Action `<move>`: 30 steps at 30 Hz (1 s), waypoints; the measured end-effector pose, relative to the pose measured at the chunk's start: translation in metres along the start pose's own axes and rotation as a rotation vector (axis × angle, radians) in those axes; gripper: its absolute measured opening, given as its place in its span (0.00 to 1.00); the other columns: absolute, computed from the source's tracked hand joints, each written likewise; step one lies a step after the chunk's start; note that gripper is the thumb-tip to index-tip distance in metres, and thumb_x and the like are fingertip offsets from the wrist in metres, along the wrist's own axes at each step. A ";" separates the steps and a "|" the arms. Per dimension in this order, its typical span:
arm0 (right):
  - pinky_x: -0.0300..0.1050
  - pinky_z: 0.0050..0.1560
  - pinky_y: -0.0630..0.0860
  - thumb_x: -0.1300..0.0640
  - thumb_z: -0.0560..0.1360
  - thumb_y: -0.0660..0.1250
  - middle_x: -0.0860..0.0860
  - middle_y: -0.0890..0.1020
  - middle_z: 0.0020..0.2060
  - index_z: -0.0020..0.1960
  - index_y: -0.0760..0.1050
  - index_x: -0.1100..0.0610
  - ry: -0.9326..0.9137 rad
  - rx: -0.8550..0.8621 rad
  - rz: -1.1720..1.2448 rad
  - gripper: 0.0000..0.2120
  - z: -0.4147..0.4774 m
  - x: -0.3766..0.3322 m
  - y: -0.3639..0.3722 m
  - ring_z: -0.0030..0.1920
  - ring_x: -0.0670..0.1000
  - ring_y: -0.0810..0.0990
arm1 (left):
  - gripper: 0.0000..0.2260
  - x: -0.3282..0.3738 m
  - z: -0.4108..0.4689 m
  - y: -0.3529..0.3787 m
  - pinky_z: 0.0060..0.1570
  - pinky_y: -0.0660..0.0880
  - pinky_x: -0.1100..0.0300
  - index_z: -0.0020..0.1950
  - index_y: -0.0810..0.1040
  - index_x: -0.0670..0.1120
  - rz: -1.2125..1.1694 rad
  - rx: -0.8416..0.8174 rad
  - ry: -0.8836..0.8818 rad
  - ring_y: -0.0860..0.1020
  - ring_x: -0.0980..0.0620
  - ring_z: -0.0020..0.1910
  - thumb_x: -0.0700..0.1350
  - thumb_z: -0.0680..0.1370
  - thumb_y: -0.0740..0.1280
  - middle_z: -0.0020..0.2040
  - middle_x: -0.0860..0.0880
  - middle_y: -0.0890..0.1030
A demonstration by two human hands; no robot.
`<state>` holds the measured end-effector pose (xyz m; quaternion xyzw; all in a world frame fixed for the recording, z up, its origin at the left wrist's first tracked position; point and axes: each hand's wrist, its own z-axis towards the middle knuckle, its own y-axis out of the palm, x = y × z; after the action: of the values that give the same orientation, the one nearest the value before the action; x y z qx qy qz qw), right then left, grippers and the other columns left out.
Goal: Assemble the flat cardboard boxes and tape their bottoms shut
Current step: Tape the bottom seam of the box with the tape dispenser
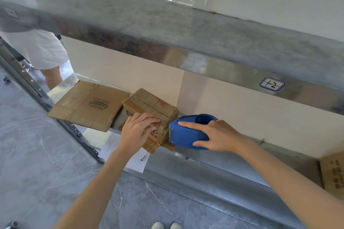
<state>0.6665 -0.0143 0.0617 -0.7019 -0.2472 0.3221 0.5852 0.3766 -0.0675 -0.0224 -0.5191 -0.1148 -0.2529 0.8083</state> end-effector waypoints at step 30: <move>0.34 0.32 0.59 0.41 0.79 0.63 0.44 0.65 0.25 0.74 0.45 0.26 0.015 -0.061 -0.022 0.33 0.004 -0.003 -0.008 0.26 0.45 0.64 | 0.15 -0.005 0.026 -0.013 0.55 0.76 0.54 0.48 0.82 0.54 -0.139 -0.226 -0.065 0.74 0.59 0.65 0.55 0.65 0.80 0.58 0.65 0.78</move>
<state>0.6615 -0.0122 0.0693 -0.7191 -0.2601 0.3026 0.5689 0.3671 -0.0473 -0.0032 -0.6057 -0.1473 -0.3026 0.7210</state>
